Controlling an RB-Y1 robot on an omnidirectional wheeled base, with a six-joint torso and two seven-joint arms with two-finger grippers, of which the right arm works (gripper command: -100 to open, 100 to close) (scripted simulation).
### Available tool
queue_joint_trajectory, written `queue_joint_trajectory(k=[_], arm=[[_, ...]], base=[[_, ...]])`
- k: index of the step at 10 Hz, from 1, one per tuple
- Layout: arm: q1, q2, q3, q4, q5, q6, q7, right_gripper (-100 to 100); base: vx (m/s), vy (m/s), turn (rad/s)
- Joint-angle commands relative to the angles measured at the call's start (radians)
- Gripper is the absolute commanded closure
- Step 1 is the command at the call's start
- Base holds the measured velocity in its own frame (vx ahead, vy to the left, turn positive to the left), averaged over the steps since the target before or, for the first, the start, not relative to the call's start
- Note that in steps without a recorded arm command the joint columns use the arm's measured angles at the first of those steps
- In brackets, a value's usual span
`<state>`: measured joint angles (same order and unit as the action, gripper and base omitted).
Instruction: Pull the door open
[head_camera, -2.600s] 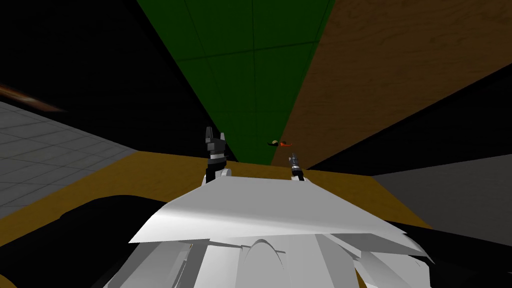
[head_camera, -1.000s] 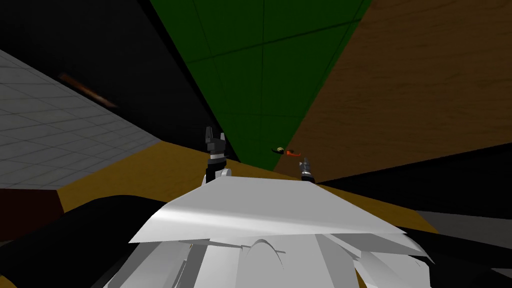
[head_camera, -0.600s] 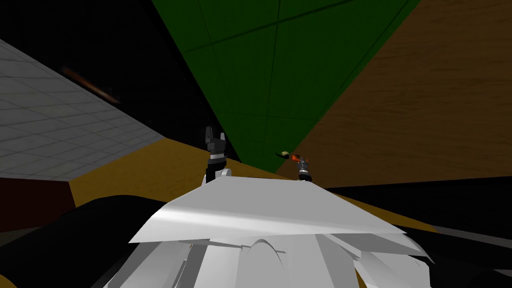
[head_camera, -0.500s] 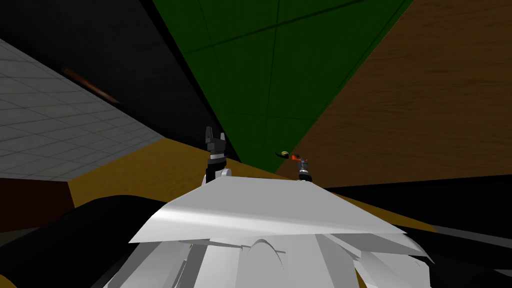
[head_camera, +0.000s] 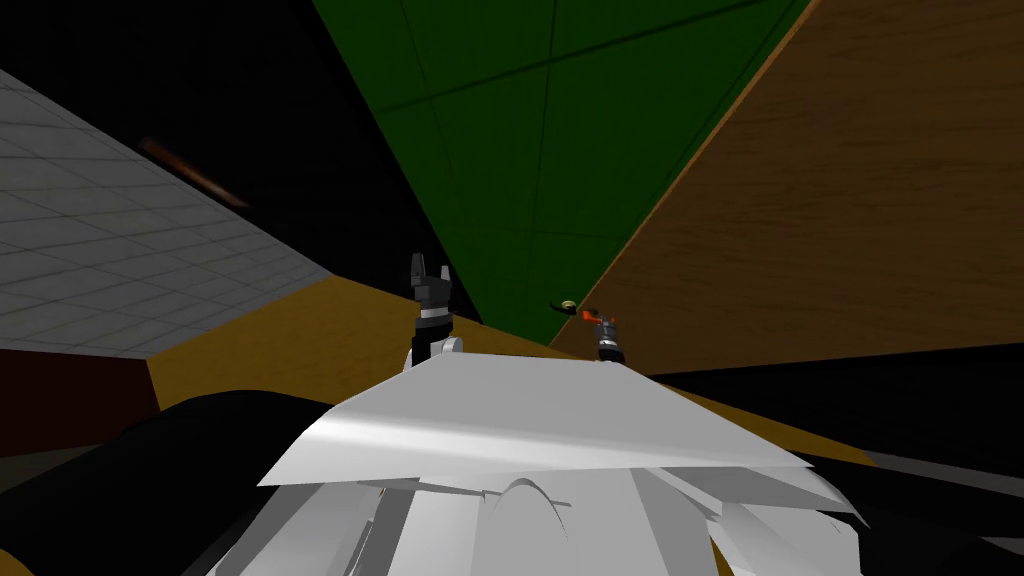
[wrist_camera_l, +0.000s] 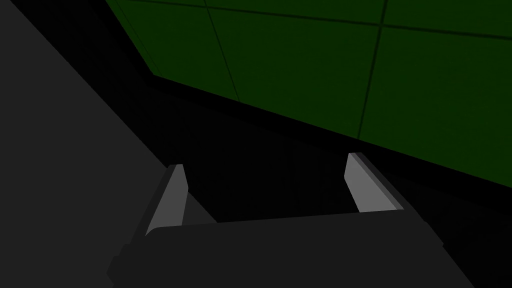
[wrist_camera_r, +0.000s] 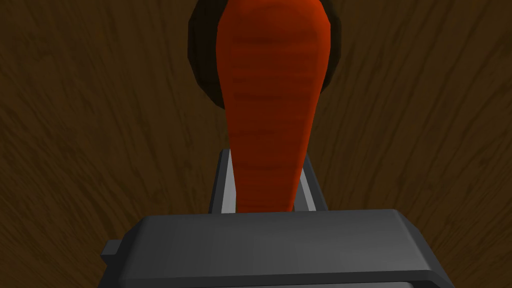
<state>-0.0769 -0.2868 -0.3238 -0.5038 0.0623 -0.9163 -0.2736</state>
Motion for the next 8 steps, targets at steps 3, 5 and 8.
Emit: queue_joint_trajectory(k=[3,5,8], arm=[[0.006,-0.023,-0.011,0.035,-0.006,-0.014,-0.005,100],[0.022,-0.042,-0.014,0.039,-0.006,-0.017,-0.016,100],[0.032,-0.055,-0.002,0.038,0.005,-0.026,-0.035,100]], base=[[-0.079,-0.019,-0.018],[-0.064,0.01,-0.006],[-0.156,0.033,0.028]])
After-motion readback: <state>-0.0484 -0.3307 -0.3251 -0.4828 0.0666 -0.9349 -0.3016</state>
